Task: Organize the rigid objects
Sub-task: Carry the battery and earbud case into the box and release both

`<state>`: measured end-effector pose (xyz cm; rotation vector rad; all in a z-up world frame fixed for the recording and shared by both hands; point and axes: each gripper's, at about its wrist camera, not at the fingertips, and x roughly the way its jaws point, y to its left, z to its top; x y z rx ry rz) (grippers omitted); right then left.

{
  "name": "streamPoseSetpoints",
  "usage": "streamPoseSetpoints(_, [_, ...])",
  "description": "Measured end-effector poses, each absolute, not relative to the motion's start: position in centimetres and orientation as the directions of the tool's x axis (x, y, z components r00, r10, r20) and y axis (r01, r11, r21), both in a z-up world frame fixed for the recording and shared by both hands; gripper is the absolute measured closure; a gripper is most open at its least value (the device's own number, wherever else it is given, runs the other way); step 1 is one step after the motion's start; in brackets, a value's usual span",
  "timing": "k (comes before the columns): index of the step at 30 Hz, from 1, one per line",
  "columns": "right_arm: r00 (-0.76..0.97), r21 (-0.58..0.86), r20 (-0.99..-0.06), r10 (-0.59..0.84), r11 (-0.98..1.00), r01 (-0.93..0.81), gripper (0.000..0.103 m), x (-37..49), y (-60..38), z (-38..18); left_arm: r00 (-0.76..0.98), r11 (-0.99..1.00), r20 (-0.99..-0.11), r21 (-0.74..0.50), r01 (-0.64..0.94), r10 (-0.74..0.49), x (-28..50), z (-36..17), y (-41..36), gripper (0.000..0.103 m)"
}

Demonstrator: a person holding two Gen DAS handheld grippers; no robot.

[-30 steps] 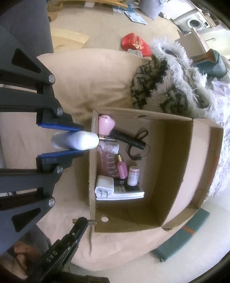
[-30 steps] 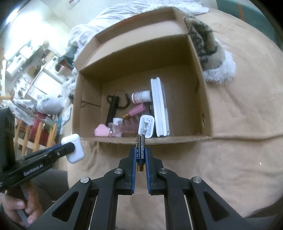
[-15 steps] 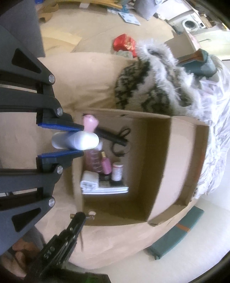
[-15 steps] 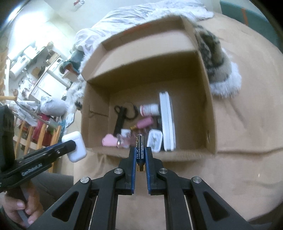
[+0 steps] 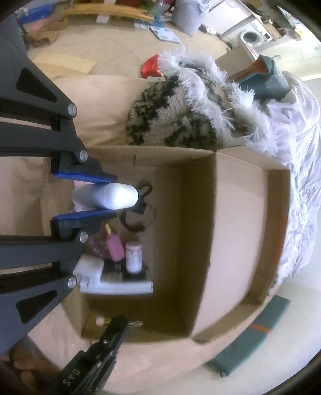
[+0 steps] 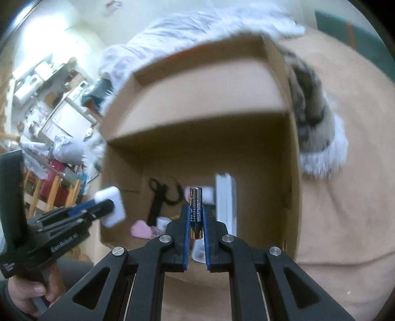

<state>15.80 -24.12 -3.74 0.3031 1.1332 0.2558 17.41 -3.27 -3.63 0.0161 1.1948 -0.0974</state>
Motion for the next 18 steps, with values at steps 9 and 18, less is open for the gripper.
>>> streamPoseSetpoints(9, [0.323,0.349,-0.884,0.338,0.937,-0.026,0.092,17.2,-23.2,-7.0,0.329,0.997,-0.941,-0.056,0.058,-0.072,18.2,-6.7,-3.0,0.084])
streamPoseSetpoints(18, [0.307,0.344,-0.891,0.333,0.939,-0.021,0.092,17.6,-23.1,-7.5,0.323,0.998,-0.945,-0.034,0.053,-0.049,18.4,-7.8,-3.3,0.084])
